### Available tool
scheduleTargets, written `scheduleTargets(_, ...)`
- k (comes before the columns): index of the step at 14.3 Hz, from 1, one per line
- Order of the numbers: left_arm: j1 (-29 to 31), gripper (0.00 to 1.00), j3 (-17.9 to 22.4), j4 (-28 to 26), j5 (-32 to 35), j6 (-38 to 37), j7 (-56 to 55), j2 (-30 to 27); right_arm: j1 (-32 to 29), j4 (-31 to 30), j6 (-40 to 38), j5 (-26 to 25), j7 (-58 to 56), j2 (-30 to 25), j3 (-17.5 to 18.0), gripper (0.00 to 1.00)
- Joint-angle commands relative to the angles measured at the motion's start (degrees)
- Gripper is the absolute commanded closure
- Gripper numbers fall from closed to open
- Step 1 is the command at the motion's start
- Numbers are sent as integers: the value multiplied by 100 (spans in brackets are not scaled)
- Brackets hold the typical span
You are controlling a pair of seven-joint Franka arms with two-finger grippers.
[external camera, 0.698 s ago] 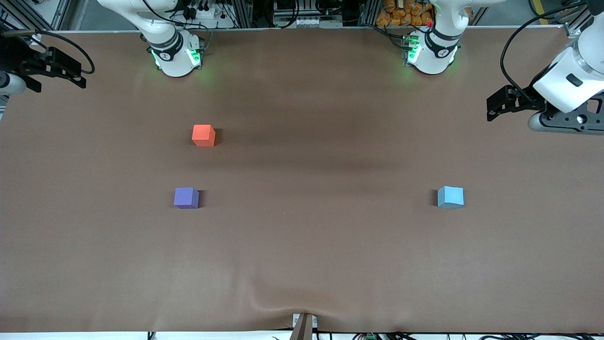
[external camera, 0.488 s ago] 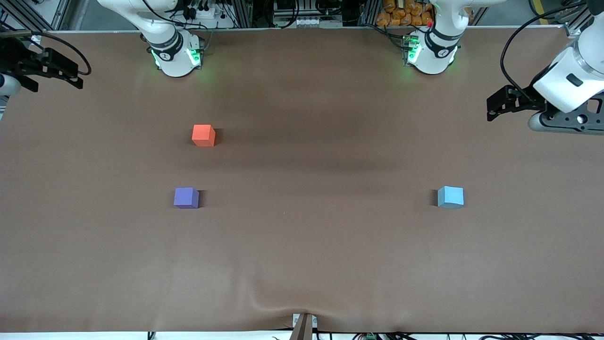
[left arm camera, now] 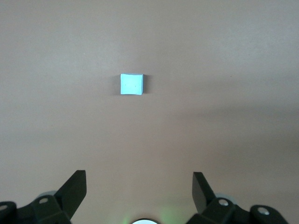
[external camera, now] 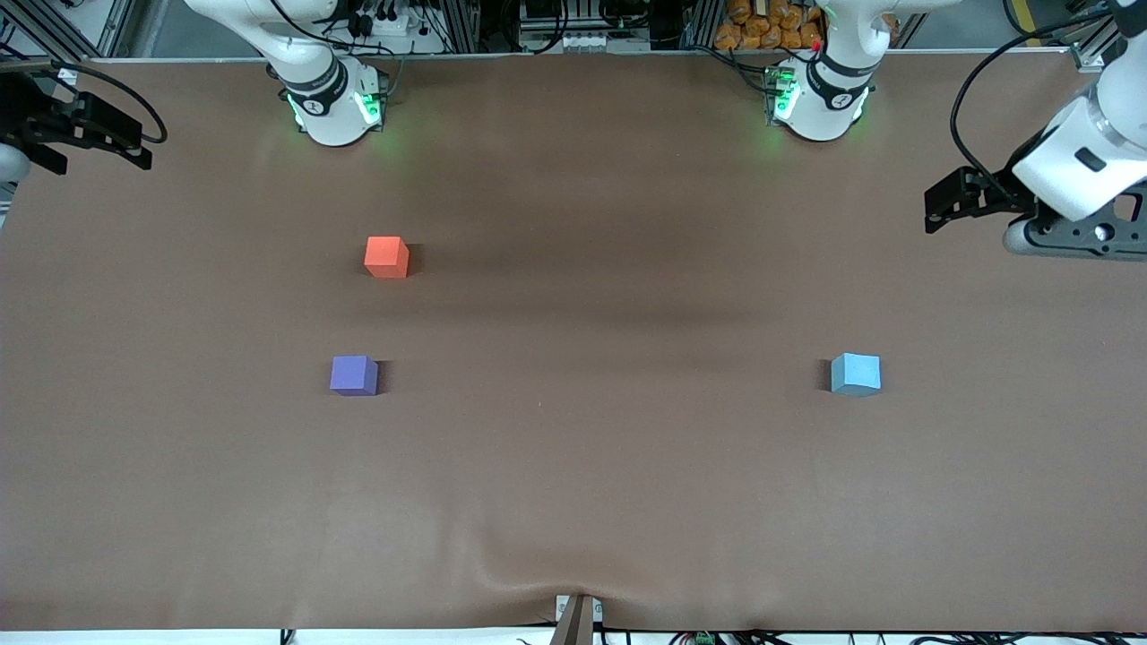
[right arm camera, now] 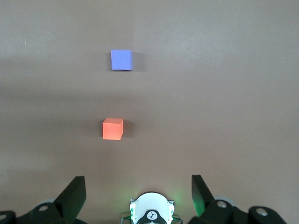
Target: Place blue block between orange and purple blocks
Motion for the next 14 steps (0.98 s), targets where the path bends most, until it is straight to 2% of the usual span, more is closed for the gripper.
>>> scheduleTargets(1,122,0,2,104,5,62,-53,479,-13,-98,-4,-100,74,-126,12,0)
scheduleTargets(4,158,0,2,69,49,588,-53,1147,-22,-98,-12,-100,83,-109,12,0)
scheduleTargets(7,96,0,-7,-228,505,1299,-53,1719,-31,-98,-12,-91,83,-100,12,0)
scheduleTargets(9,113,0,-7,-833,568,2062,-61,1887,-48,-98,-12,-100,92,-100,12,0)
scheduleTargets(12,236,0,2,-2020,568,3467,-61,1949,-57,-98,-21,-82,101,-100,12,0)
scheduleTargets(14,394,0,2,-2181,594,4121,-44,2299,-48,-98,-47,-74,101,-100,12,0)
